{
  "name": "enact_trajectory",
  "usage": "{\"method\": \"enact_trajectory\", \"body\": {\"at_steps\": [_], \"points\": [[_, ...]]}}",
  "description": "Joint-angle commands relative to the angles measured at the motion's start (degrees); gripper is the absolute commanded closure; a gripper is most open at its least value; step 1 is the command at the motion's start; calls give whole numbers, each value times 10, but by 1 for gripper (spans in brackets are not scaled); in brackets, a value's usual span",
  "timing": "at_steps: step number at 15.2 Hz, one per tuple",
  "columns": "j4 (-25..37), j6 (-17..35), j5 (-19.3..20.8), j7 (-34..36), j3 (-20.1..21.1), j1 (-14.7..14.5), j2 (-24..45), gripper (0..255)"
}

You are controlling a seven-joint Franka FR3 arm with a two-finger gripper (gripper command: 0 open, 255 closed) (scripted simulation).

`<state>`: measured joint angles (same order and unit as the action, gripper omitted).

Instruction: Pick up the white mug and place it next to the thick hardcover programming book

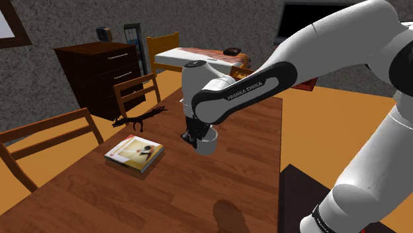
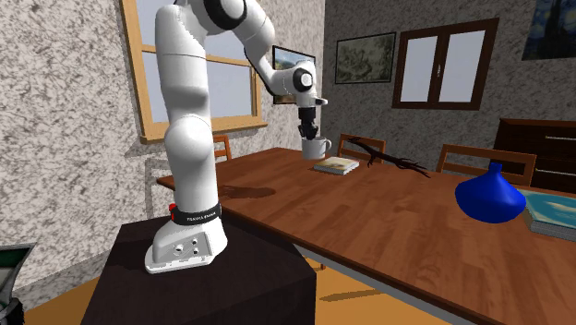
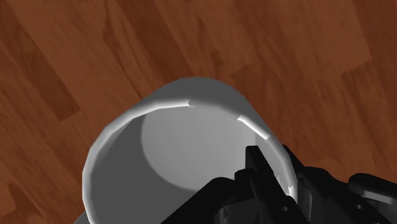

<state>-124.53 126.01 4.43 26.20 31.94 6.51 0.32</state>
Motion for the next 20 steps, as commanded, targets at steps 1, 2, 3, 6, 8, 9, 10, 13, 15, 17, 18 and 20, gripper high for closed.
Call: {"method": "enact_trajectory", "body": {"at_steps": [1,2,3,6,8,9,10,13,15,17,18,20], "points": [[58,-15,34,22,2,-3,53,255],[86,-23,49,32,1,-7,78,255],[116,-32,64,40,0,-12,103,255],[211,-65,102,60,-8,-34,178,255],[280,-90,123,67,-16,-53,228,255],[317,-104,133,70,-20,-64,253,255],[346,-115,140,71,-23,-72,272,255],[334,-97,145,75,-27,-74,280,255],[326,-84,149,78,-29,-74,286,255],[320,-72,153,81,-32,-75,292,255],[317,-66,155,82,-33,-76,295,255],[311,-55,159,86,-35,-77,302,255]]}}
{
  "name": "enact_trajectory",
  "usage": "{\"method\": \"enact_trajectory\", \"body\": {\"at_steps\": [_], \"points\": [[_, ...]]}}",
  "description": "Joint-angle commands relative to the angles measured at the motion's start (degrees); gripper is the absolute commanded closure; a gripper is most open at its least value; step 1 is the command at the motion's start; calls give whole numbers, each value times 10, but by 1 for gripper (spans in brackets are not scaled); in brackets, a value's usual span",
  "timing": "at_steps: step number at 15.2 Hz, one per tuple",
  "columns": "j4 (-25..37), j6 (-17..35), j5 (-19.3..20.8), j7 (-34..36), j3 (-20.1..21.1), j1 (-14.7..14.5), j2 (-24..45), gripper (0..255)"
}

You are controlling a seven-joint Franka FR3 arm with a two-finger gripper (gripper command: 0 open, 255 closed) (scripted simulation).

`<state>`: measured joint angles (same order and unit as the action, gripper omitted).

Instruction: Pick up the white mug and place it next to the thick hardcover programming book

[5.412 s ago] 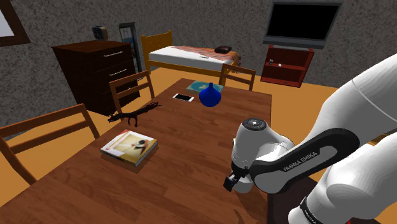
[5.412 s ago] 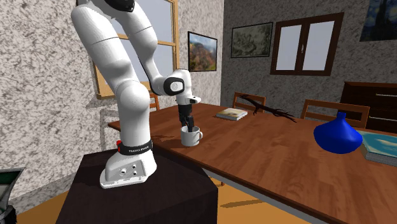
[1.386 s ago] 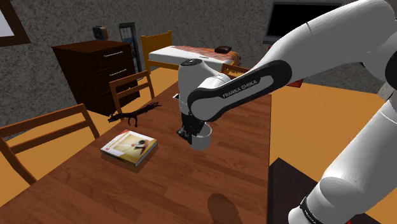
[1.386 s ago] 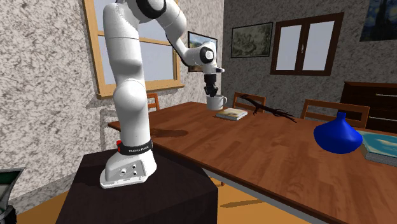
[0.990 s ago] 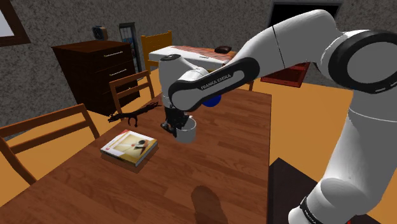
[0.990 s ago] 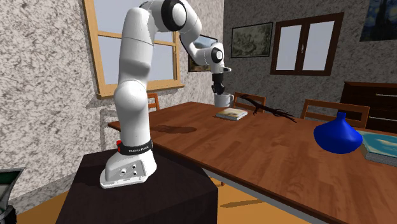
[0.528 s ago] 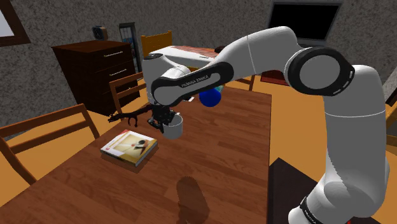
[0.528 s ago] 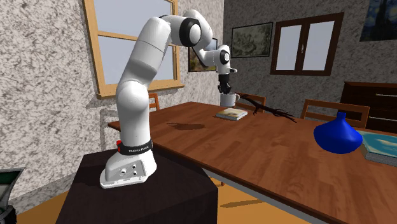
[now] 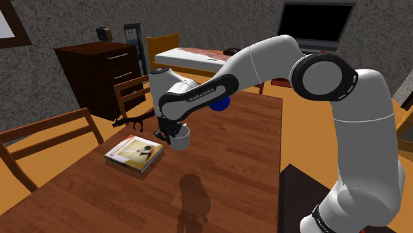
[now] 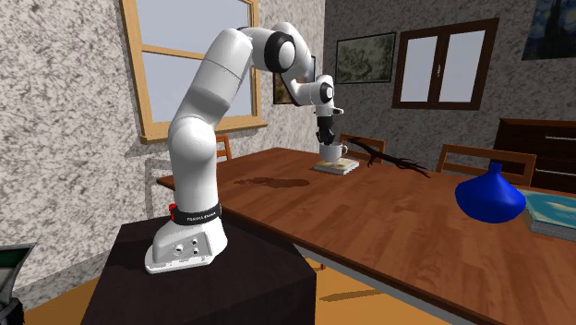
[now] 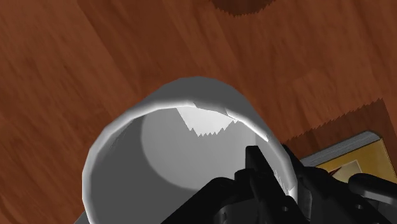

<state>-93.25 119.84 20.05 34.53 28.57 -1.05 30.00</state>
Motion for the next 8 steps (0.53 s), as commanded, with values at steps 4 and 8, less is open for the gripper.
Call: {"method": "enact_trajectory", "body": {"at_steps": [4,8], "points": [[-12,30,12,9,-7,-4,19,255],[-19,51,22,16,-13,-8,35,255]]}}
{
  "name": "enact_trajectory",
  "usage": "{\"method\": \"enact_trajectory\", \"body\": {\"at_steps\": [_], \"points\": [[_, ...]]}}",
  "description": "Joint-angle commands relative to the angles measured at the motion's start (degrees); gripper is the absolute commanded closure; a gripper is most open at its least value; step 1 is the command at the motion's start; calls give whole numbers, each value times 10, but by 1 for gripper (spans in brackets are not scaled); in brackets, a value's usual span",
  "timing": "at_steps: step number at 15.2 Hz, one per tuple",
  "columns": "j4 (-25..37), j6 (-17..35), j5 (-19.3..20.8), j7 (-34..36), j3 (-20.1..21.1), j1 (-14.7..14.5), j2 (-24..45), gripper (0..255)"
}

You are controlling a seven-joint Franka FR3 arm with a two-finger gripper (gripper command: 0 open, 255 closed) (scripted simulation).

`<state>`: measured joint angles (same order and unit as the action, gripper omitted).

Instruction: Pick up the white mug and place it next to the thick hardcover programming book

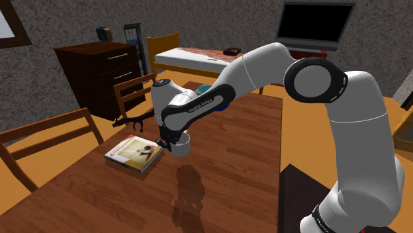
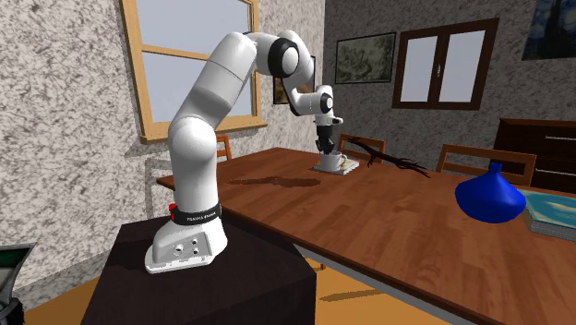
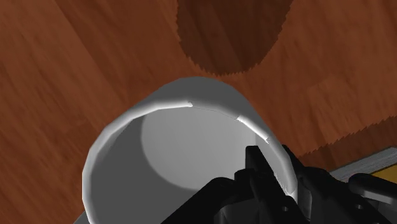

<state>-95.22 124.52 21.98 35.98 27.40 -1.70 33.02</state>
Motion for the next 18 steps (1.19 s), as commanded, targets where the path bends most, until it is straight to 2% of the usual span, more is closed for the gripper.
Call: {"method": "enact_trajectory", "body": {"at_steps": [1,9,16,17,18], "points": [[-1,10,5,3,-3,-2,9,255],[-8,49,25,17,-17,-11,43,255],[-8,49,25,17,-17,-11,43,255],[-8,49,25,17,-17,-11,43,0],[-8,49,25,17,-17,-11,43,0]]}}
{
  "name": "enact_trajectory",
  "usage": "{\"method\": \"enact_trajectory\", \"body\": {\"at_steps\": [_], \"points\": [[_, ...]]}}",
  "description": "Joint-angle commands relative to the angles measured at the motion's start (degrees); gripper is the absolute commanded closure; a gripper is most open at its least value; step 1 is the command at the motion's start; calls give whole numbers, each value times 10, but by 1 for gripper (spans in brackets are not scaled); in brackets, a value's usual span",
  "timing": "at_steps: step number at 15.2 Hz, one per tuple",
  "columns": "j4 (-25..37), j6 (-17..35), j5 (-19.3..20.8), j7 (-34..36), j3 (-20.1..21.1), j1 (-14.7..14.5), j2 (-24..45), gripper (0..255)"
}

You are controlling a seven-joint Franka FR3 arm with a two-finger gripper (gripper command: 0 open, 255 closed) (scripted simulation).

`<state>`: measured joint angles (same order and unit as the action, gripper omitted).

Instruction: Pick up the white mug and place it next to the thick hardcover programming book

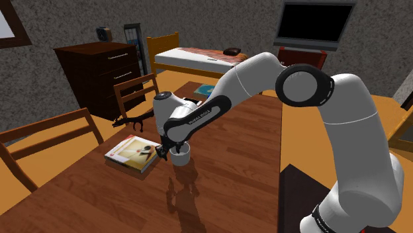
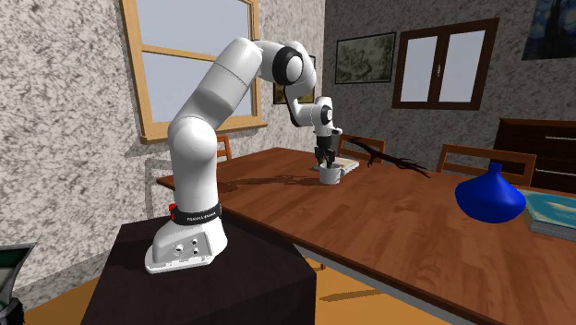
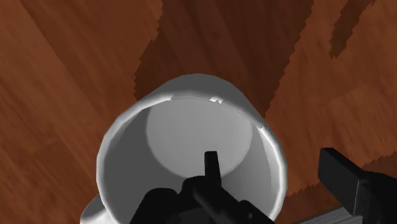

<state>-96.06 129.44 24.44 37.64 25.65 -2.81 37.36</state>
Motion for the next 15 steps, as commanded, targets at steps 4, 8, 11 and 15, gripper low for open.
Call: {"method": "enact_trajectory", "body": {"at_steps": [4,8,11,15], "points": [[0,0,0,0,0,0,0,0],[7,-48,-24,-14,18,9,-43,0],[7,-48,-24,-14,18,9,-43,0],[7,-48,-24,-14,18,9,-43,0]]}}
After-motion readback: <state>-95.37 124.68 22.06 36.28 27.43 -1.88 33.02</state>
